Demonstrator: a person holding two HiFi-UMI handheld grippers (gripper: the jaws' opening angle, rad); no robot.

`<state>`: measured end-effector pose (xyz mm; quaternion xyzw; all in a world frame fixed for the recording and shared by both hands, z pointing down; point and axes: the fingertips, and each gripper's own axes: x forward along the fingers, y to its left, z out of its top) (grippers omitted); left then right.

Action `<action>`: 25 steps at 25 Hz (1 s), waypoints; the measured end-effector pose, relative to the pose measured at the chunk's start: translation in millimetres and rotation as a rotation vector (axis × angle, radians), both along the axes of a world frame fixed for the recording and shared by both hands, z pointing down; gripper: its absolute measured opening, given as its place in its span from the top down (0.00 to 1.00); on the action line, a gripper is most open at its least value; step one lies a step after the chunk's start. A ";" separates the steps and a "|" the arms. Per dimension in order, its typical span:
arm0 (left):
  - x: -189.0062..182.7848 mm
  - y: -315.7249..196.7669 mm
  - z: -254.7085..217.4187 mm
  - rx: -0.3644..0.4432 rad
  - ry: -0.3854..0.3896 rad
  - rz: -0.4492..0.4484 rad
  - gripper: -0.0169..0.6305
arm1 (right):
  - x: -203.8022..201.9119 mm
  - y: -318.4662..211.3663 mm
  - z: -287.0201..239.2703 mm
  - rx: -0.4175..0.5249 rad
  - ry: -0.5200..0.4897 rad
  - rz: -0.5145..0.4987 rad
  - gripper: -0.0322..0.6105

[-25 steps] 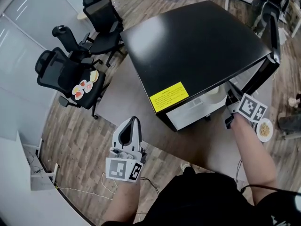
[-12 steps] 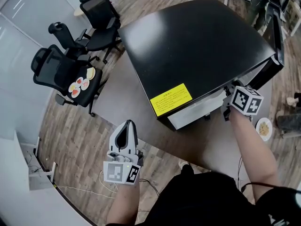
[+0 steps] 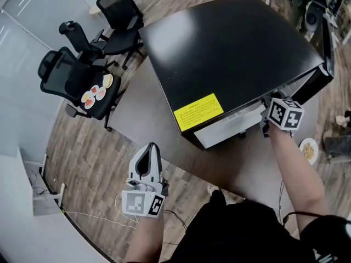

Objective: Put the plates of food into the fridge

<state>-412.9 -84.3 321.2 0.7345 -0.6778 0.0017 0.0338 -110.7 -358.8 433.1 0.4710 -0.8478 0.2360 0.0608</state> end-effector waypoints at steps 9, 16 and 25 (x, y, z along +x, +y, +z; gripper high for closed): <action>16.8 14.4 -3.5 -0.002 -0.017 -0.008 0.97 | 8.0 -3.6 32.3 0.004 0.208 -0.072 0.84; 34.8 23.5 -10.7 -0.004 -0.038 -0.014 0.97 | 13.2 -1.2 35.6 0.077 0.239 -0.121 0.83; 72.8 27.1 -22.8 0.011 -0.062 0.001 0.97 | 34.1 8.4 11.0 0.211 0.292 -0.135 0.83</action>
